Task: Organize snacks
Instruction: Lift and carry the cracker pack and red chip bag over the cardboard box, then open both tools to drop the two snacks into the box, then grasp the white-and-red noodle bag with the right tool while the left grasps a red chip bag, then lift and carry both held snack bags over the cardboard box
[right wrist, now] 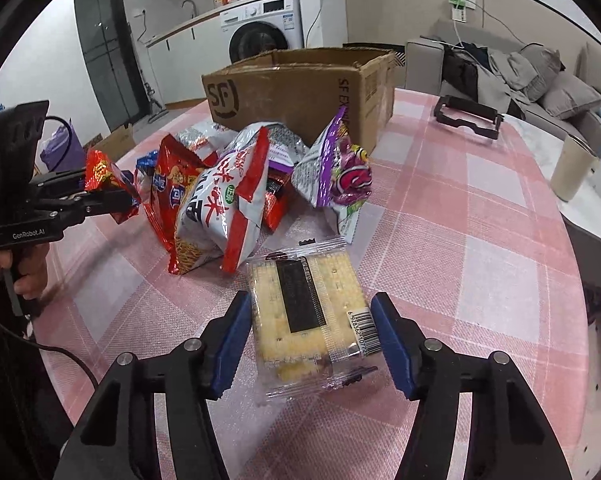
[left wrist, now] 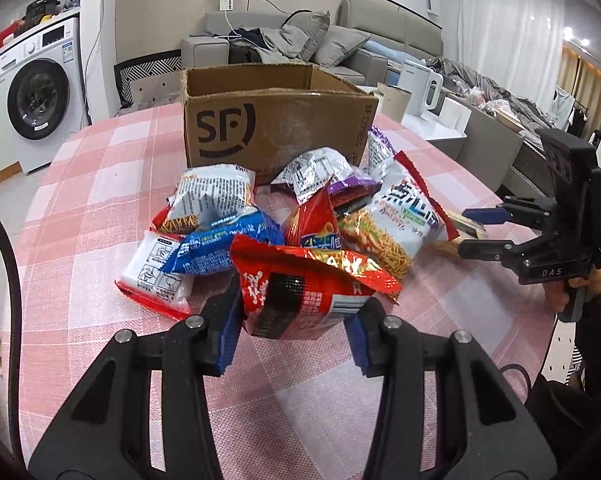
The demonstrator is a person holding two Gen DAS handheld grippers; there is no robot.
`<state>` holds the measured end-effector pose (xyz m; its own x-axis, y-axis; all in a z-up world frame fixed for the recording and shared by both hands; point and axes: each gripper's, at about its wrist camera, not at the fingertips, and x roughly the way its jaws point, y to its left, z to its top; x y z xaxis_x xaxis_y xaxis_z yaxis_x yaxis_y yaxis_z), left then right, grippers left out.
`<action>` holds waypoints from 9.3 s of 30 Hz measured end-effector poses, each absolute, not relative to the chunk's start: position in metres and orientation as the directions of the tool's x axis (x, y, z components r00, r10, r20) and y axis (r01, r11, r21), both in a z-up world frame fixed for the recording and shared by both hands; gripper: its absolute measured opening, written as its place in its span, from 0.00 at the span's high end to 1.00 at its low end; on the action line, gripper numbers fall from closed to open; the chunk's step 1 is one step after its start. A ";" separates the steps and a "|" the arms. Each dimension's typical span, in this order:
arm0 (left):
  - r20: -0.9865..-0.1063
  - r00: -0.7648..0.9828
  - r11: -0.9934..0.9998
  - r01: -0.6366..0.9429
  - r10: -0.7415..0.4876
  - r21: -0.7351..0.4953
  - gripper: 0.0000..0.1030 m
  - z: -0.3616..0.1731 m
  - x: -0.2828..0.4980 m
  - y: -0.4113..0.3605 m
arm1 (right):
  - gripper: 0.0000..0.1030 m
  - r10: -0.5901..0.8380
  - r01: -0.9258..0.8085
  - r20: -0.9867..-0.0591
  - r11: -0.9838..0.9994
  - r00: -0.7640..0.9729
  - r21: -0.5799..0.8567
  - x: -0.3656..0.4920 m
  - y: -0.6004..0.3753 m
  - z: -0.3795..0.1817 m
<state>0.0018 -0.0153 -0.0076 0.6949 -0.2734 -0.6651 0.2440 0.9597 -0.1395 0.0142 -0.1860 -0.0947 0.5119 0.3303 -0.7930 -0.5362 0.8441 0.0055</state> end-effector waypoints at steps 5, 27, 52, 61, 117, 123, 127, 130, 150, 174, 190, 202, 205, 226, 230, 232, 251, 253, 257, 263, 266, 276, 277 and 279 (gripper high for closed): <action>-0.654 0.706 0.960 0.241 -0.272 -0.139 0.60 -0.002 -0.004 -0.015 | 0.40 0.350 -0.502 -0.773 0.864 0.529 0.047 0.006 -0.201 -0.090; -0.594 0.775 0.976 0.172 -0.216 -0.131 0.60 0.035 0.002 -0.008 | 0.40 0.462 -0.487 -0.595 0.863 0.657 0.132 0.005 -0.186 -0.029; -0.562 0.823 0.996 0.067 -0.088 -0.058 0.60 0.080 0.099 -0.011 | 0.40 0.477 -0.466 -0.512 0.870 0.715 0.160 0.087 -0.132 0.018; -0.566 0.819 0.995 0.072 -0.095 -0.064 0.59 0.084 0.138 -0.008 | 0.40 0.474 -0.457 -0.524 0.873 0.708 0.171 0.121 -0.116 0.019; -0.624 0.776 0.996 0.074 -0.092 -0.056 0.00 0.046 0.228 -0.003 | 0.01 0.473 -0.487 -0.533 0.864 0.701 0.126 0.160 -0.111 0.007; -0.607 0.791 0.997 0.046 -0.073 -0.059 0.00 0.049 0.193 0.006 | 0.00 0.435 -0.462 -0.579 0.880 0.690 0.111 0.137 -0.124 0.002; -0.602 0.796 0.997 0.027 -0.065 -0.072 0.01 0.048 0.166 0.014 | 0.00 0.404 -0.441 -0.597 0.893 0.694 0.091 0.121 -0.134 -0.006; -0.605 0.794 0.996 0.016 -0.070 -0.093 0.01 0.044 0.144 0.019 | 0.00 0.401 -0.428 -0.609 0.897 0.685 0.110 0.112 -0.143 -0.011; -0.627 0.776 0.997 0.079 -0.067 -0.009 0.00 0.016 0.044 -0.020 | 0.00 0.377 -0.447 -0.706 0.889 0.599 0.095 0.069 -0.144 -0.052; -0.719 0.672 0.983 0.159 -0.174 -0.089 0.12 -0.018 0.056 -0.028 | 0.18 0.491 -0.498 -0.774 0.825 0.400 0.267 0.068 -0.138 -0.091; -0.743 0.643 0.982 0.146 -0.186 -0.119 0.17 -0.036 0.078 -0.032 | 0.26 0.528 -0.489 -0.761 0.811 0.377 0.321 0.070 -0.138 -0.097; -0.778 0.591 0.971 0.215 -0.214 -0.103 0.33 -0.034 0.070 -0.033 | 0.26 0.537 -0.492 -0.762 0.804 0.362 0.333 0.071 -0.140 -0.099; -0.786 0.580 0.974 0.190 -0.215 -0.126 0.33 -0.040 0.076 -0.031 | 0.26 0.537 -0.492 -0.764 0.804 0.358 0.334 0.071 -0.142 -0.099; -0.773 0.584 0.968 0.183 -0.247 -0.171 0.41 -0.054 0.095 -0.038 | 0.33 0.586 -0.491 -0.745 0.774 0.318 0.400 0.076 -0.135 -0.109; -0.763 0.594 0.966 0.196 -0.255 -0.170 0.49 -0.052 0.092 -0.038 | 0.41 0.593 -0.488 -0.739 0.772 0.320 0.407 0.076 -0.136 -0.107; -0.759 0.597 0.964 0.203 -0.260 -0.171 0.50 -0.051 0.089 -0.039 | 0.46 0.598 -0.491 -0.734 0.769 0.323 0.410 0.075 -0.136 -0.105; -0.698 0.648 0.952 0.233 -0.304 -0.198 0.52 -0.017 0.062 -0.033 | 0.59 0.622 -0.523 -0.664 0.760 0.415 0.385 0.065 -0.148 -0.073; -0.690 0.655 0.951 0.234 -0.308 -0.202 0.52 -0.011 0.059 -0.031 | 0.59 0.626 -0.528 -0.657 0.758 0.421 0.384 0.063 -0.147 -0.070; -0.673 0.670 0.949 0.235 -0.315 -0.210 0.52 0.000 0.054 -0.024 | 0.59 0.641 -0.536 -0.639 0.747 0.426 0.392 0.059 -0.150 -0.064; -0.650 0.691 0.949 0.236 -0.316 -0.210 0.52 0.017 0.046 -0.018 | 0.59 0.649 -0.537 -0.617 0.745 0.445 0.396 0.057 -0.154 -0.055; -0.641 0.700 0.949 0.231 -0.314 -0.213 0.52 0.025 0.043 -0.016 | 0.59 0.648 -0.532 -0.608 0.748 0.459 0.396 0.056 -0.157 -0.052; -0.624 0.729 0.959 0.206 -0.282 -0.193 0.52 0.036 0.043 -0.019 | 0.59 0.648 -0.509 -0.566 0.757 0.509 0.409 0.055 -0.169 -0.040; -0.624 0.730 0.960 0.204 -0.279 -0.190 0.52 0.036 0.044 -0.019 | 0.59 0.649 -0.506 -0.560 0.758 0.515 0.412 0.055 -0.170 -0.038; -0.624 0.735 0.964 0.194 -0.266 -0.183 0.52 0.038 0.045 -0.018 | 0.59 0.647 -0.503 -0.553 0.760 0.526 0.412 0.055 -0.171 -0.034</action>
<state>0.0452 -0.0180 0.0381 0.7348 -0.2664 -0.6238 0.1938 0.9638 -0.1834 0.0550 -0.1712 -0.0344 0.5257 0.6467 -0.5526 -0.5026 0.7603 0.4115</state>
